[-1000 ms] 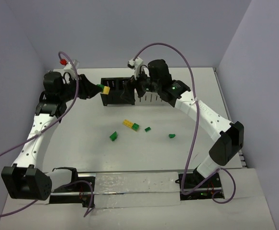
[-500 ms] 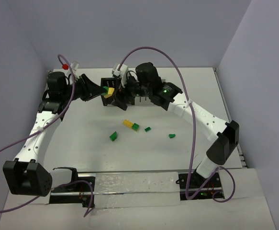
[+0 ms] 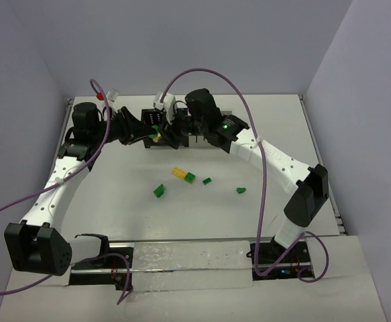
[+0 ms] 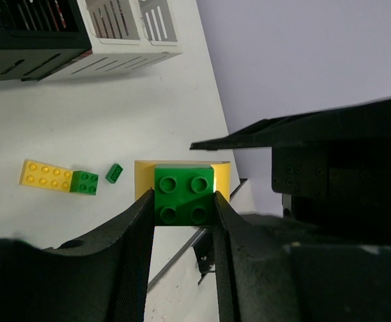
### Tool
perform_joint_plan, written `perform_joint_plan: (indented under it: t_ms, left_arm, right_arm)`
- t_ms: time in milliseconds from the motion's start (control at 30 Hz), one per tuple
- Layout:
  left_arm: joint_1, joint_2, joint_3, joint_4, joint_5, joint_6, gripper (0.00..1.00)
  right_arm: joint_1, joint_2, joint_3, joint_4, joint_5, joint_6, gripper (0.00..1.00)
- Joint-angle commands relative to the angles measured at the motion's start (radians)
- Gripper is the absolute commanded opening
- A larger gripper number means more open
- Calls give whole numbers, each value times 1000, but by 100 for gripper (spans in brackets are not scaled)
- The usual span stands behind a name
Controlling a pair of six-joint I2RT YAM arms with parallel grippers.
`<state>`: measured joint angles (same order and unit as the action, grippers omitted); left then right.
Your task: Sort the legos into containers by color
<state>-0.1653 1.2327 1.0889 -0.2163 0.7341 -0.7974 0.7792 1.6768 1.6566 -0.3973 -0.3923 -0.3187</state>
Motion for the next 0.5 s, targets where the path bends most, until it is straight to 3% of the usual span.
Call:
perform_joint_plan:
  t_ms: [0, 100, 200, 233, 467]
  left_arm:
    - [-12, -10, 6, 73, 44, -33, 0]
    - [-14, -10, 5, 75, 48, -37, 0]
    - [-16, -13, -3, 71, 41, -27, 0]
    - [-16, -13, -6, 69, 34, -22, 0]
    - [41, -6, 30, 42, -70, 72, 0]
  right_arm:
    - [4, 3, 40, 23, -16, -24, 51]
    - [3, 0, 34, 28, -16, -30, 33]
    - [3, -6, 25, 29, -14, -33, 4]
    - [5, -9, 22, 30, -10, -34, 0]
    - [1, -57, -49, -1, 10, -87, 0]
